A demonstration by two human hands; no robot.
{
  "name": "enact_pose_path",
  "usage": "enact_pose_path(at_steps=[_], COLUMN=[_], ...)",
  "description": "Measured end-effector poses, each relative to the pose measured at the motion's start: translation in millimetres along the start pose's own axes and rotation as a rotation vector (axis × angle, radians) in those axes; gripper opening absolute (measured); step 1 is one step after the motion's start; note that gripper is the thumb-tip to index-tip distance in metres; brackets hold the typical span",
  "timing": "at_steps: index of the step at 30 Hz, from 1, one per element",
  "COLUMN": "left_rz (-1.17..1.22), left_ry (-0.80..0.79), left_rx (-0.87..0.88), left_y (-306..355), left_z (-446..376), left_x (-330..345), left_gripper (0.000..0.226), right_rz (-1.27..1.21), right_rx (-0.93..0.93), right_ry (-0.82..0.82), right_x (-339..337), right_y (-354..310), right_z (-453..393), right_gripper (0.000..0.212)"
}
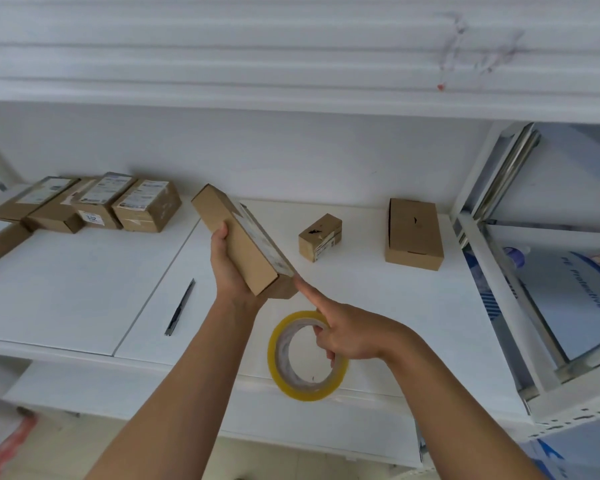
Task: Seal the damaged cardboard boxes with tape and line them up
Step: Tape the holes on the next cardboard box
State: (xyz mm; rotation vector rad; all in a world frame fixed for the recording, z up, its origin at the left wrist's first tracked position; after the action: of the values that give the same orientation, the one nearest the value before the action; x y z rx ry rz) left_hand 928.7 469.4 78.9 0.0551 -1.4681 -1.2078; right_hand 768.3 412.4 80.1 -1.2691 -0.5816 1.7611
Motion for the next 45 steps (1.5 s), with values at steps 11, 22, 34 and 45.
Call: enact_pose_path(at_steps=[11,22,34,45], left_rz=[-0.049,-1.169,-2.310,-1.642], left_ry=[0.314,0.056,-0.596,-0.268], left_rx=[-0.202,0.267,0.916,0.431], left_y=[-29.9,-7.4,1.2,9.6], left_z=[4.6,4.5,11.4,6.5], left_x=[-2.8,-10.9,51.1,62.6], left_gripper=[0.076,0.079,0.068,0.036], right_rz=[-0.041,-0.305,-0.225,-0.099], right_rx=[-0.095,-0.070,-0.015,-0.036], right_ry=[0.475,0.238,0.075,0.422], right_x=[-19.9,-34.1,-44.9,-112.9], right_y=[6.2,48.0,47.6,15.4], right_z=[-14.0,-11.2,1.5,43.8], right_gripper=[0.088,0.058,0.053,0.069])
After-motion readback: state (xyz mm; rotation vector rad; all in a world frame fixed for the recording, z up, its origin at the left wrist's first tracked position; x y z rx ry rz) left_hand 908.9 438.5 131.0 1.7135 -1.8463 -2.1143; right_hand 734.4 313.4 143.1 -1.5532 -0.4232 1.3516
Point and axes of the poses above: each hand's wrist, its own z-axis away from the middle knuckle, its own x-axis out of the palm, y = z × x, the point moved 8 cm from there along -z, towards the middle knuckle, and after that the axes turned 5 degrees about -z, right-handed, at the moved point
